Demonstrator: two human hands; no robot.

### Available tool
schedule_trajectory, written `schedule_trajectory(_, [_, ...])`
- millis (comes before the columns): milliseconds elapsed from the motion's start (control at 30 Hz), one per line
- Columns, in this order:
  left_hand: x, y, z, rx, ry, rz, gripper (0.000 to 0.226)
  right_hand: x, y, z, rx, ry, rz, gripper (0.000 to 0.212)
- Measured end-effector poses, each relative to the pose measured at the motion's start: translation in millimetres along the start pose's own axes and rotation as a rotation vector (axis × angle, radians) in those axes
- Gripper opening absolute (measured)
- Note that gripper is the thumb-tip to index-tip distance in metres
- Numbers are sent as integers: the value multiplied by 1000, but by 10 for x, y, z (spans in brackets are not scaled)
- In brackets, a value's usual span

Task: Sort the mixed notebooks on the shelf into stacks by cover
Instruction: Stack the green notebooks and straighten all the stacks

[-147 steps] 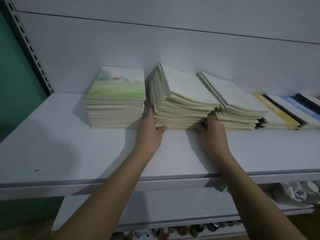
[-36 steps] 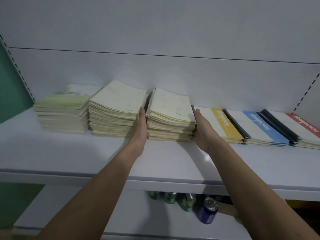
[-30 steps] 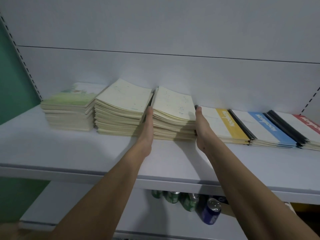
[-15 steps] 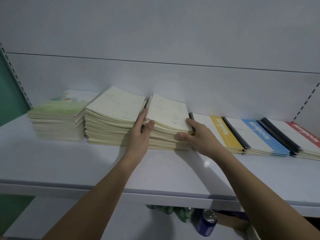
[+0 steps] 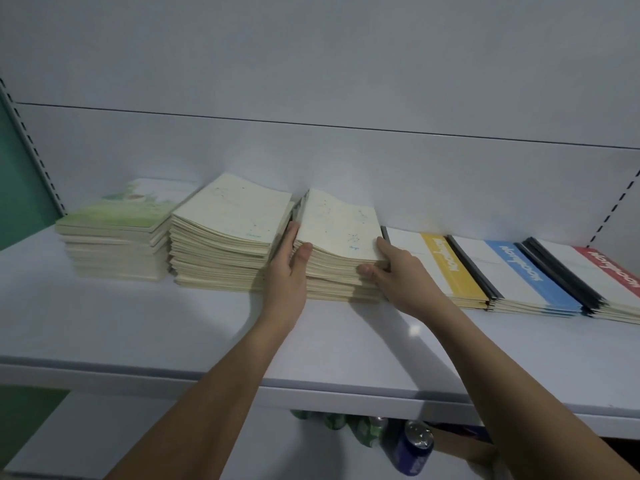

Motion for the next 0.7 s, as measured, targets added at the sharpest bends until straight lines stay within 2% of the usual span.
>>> schedule_trajectory(100, [33,-19,-40,47,-49,16,53,96,-21,-67,-265,28,-54,24])
schedule_trajectory(200, [53,-30,22,50,-8,21,51,175,26,-144,-550,104,-189,48])
schedule_trajectory(267, [52,-8,33,30,2,-5,47,178,66,-181,-599,130,-238,64])
schedule_trajectory(300, [49,-2,34,18,2,-17,45,174,61,-198,-601,123,-236,63])
schedule_trajectory(400, [33,-5,5,36,-42,-17,43,186,6,-193,-548,54,-174,28])
schedule_trajectory(433, [30,-35,-14,56,-80,-8,44,194,-16,-181,-496,23,-144,22])
schedule_trajectory(533, [38,-204,-29,121,-185,74,55,203,42,-103,-293,24,-90,32])
schedule_trajectory(700, [13,-315,-8,99,-197,76,54,185,67,-57,-18,57,-36,31])
Point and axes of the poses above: each hand's wrist, its own x-axis away from the middle knuckle, its own z-axis out of the back of the hand, y = z × x, the point moved 9 cm from there along -x, towards the middle knuckle, and after that the axes turned 7 degrees about y, right-handed, at the moved point
